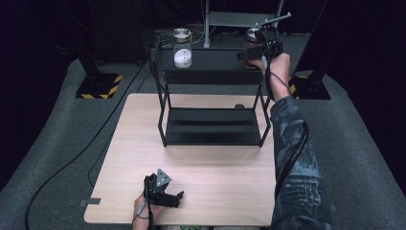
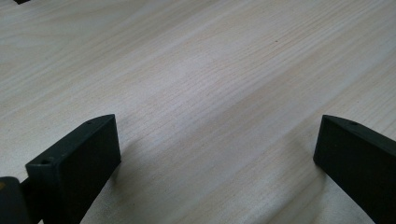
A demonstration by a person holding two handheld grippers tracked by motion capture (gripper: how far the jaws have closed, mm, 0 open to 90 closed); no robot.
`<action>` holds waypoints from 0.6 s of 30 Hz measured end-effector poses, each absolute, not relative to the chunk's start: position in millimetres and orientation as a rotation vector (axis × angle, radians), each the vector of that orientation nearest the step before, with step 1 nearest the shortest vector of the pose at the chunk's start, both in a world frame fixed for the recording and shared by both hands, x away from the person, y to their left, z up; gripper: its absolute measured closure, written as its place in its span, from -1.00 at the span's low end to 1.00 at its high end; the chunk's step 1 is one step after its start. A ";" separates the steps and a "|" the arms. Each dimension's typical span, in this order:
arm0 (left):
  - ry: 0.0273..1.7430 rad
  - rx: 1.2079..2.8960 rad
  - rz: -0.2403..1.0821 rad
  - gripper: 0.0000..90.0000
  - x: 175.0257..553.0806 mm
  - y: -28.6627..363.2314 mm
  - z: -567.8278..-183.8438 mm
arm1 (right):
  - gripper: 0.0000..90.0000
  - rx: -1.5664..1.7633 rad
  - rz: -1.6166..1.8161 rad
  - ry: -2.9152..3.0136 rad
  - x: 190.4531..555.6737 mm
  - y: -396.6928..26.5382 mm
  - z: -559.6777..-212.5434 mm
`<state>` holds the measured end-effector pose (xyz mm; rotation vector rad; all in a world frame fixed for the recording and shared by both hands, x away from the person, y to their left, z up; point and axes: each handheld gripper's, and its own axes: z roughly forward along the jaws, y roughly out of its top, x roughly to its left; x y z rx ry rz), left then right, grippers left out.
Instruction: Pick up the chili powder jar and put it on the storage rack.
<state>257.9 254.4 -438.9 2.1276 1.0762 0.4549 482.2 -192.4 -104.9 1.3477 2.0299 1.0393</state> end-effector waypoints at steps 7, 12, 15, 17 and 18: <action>1.077 2.128 0.455 -1.00 257.8 254.3 -438.8 | -1.00 1.322 1.028 2.112 454.3 -202.4 -103.3; 1.079 2.124 0.454 -1.00 257.7 254.3 -439.3 | -1.00 1.264 1.017 2.162 424.3 -212.8 -121.1; 1.074 2.130 0.456 -1.00 258.1 254.5 -438.8 | -1.00 1.218 1.027 2.188 404.0 -221.4 -141.4; 1.074 2.130 0.456 -1.00 258.1 254.5 -438.8 | -1.00 1.189 1.007 2.205 391.0 -223.6 -157.0; 1.075 2.131 0.455 -1.00 258.1 254.5 -438.7 | -1.00 1.177 1.001 2.215 384.9 -225.1 -165.8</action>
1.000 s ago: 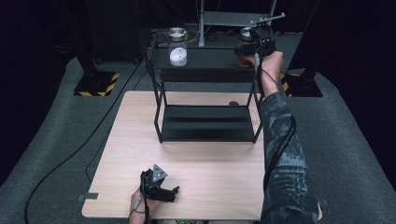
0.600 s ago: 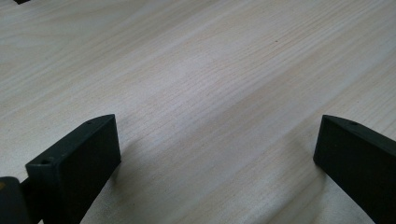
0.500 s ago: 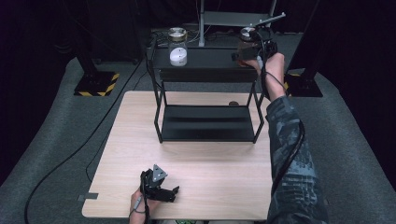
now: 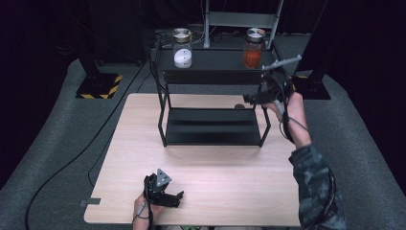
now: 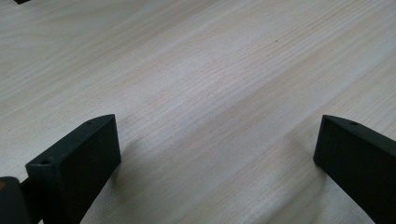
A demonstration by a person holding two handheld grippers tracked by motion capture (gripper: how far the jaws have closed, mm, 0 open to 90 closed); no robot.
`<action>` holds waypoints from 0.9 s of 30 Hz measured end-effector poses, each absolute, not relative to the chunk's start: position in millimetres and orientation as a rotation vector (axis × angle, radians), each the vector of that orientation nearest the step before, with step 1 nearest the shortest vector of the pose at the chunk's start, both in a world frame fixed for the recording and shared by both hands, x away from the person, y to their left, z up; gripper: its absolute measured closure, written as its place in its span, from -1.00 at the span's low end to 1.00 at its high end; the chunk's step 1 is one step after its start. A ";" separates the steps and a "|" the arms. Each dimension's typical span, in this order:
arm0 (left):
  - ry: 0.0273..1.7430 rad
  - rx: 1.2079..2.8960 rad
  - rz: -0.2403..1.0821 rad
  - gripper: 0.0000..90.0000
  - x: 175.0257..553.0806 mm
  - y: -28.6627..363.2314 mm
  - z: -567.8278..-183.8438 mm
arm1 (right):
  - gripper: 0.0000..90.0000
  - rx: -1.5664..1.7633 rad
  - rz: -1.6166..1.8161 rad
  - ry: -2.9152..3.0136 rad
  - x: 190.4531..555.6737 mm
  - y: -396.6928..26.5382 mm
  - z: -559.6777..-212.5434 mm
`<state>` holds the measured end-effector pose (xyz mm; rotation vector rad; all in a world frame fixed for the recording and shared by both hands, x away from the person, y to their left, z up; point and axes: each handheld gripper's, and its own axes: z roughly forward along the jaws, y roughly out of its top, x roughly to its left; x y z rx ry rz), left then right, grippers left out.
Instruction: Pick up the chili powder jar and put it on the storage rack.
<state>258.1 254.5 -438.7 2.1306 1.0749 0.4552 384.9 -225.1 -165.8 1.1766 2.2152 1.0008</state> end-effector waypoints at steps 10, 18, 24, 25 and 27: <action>1.074 2.130 0.456 -1.00 258.2 254.5 -438.8 | -1.00 1.184 0.985 2.289 337.0 -241.3 -286.1; 1.075 2.130 0.455 -1.00 258.2 254.5 -438.8 | -1.00 1.191 1.022 2.358 301.1 -252.6 -386.6; 1.077 2.130 0.455 -1.00 258.2 254.2 -438.7 | -1.00 1.155 1.038 2.306 272.5 -252.5 -418.4; 1.077 2.130 0.455 -1.00 258.2 254.2 -438.7 | -1.00 1.148 1.046 2.302 269.7 -252.8 -421.4; 1.076 2.130 0.456 -1.00 258.2 254.2 -438.7 | -1.00 1.151 1.051 2.304 266.9 -252.8 -425.6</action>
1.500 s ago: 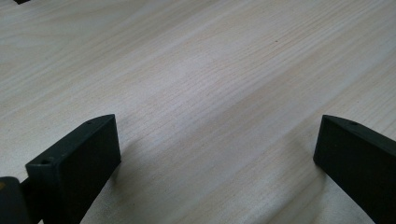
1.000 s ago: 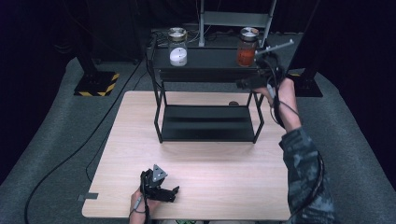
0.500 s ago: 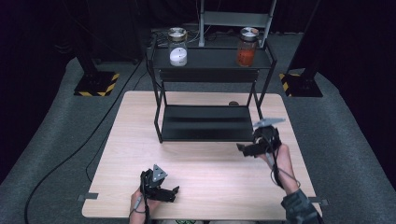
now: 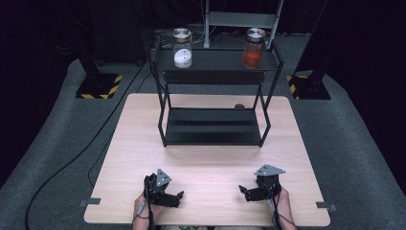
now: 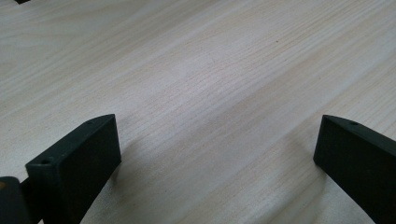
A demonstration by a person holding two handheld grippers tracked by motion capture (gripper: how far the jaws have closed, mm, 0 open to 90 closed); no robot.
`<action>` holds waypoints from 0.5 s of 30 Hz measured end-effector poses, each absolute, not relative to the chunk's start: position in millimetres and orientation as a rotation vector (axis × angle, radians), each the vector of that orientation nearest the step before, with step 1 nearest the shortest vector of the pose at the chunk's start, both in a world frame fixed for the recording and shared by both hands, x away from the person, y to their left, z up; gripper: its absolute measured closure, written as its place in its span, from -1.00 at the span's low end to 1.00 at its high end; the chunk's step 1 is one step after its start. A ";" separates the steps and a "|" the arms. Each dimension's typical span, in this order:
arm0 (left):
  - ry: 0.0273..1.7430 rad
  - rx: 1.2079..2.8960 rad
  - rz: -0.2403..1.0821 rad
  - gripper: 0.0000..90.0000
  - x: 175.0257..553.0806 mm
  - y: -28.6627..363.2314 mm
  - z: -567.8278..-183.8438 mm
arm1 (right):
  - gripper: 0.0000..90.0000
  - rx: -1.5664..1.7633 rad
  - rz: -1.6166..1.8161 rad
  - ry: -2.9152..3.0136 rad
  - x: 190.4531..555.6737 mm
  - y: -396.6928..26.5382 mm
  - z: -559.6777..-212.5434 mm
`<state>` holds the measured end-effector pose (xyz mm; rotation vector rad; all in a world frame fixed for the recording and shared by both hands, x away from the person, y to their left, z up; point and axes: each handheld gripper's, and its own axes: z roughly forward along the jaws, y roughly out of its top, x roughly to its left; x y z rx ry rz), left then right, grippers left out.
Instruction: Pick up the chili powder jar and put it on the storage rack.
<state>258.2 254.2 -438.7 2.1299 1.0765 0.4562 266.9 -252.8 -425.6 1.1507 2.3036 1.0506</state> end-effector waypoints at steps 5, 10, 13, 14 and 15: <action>1.079 2.129 0.456 -1.00 258.1 254.0 -438.7 | -1.00 1.172 1.042 2.296 263.2 -251.9 -435.2; 1.079 2.128 0.456 -1.00 257.9 254.0 -438.8 | -1.00 1.178 1.052 2.295 262.9 -252.8 -437.0; 1.078 2.128 0.458 -1.00 257.9 254.0 -439.0 | -1.00 1.165 1.051 2.290 260.8 -251.9 -437.4; 1.078 2.129 0.457 -1.00 257.9 253.9 -438.9 | -1.00 1.163 1.046 2.292 260.7 -251.1 -437.3; 1.078 2.128 0.458 -1.00 257.9 254.0 -439.0 | -1.00 1.158 1.039 2.296 261.1 -250.2 -437.0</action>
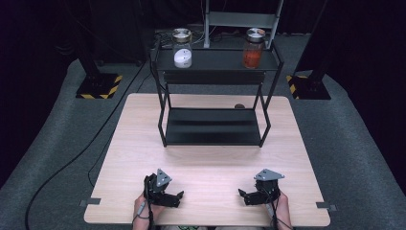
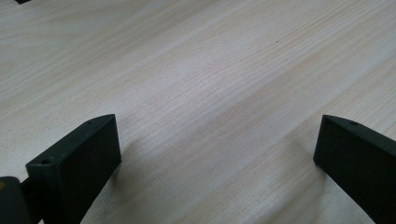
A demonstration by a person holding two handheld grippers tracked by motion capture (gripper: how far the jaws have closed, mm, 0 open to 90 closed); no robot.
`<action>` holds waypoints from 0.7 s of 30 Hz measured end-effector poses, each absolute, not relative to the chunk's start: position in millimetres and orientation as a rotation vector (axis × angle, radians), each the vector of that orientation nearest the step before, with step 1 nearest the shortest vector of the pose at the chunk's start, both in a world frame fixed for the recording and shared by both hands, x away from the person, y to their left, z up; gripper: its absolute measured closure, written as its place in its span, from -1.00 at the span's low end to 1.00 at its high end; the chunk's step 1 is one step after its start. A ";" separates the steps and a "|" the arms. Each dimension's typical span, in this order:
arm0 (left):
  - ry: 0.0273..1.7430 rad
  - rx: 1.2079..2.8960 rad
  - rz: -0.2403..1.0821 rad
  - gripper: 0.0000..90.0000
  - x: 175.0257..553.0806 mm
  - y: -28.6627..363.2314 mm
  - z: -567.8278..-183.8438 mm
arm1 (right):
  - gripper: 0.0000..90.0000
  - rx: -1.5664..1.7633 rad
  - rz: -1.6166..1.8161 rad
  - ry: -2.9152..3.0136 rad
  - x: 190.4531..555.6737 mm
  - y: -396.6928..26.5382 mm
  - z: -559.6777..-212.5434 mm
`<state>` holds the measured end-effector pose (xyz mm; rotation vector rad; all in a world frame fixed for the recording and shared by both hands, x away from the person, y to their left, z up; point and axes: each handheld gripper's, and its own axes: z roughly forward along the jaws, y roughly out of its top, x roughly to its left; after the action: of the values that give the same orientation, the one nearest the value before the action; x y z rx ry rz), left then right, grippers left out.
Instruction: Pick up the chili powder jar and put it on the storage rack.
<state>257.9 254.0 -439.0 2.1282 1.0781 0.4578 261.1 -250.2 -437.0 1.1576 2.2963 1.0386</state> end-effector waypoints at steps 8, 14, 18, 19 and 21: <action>1.077 2.128 0.460 -1.00 257.6 253.8 -439.1 | -1.00 1.161 1.026 2.303 262.2 -248.4 -436.3; 1.077 2.128 0.461 -1.00 257.4 253.7 -439.1 | -1.00 1.175 1.034 2.282 260.0 -249.3 -437.1; 1.077 2.128 0.461 -1.00 257.4 253.7 -439.0 | -1.00 1.165 1.020 2.286 259.9 -247.1 -436.7; 1.079 2.127 0.460 -1.00 257.3 253.6 -439.1 | -1.00 1.163 1.019 2.287 259.9 -246.9 -436.7; 1.079 2.126 0.460 -1.00 257.2 253.6 -439.2 | -1.00 1.165 1.020 2.287 259.9 -247.0 -436.7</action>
<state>257.2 253.6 -439.2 2.1264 1.0791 0.4600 259.9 -247.0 -436.7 1.1653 2.2865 1.0198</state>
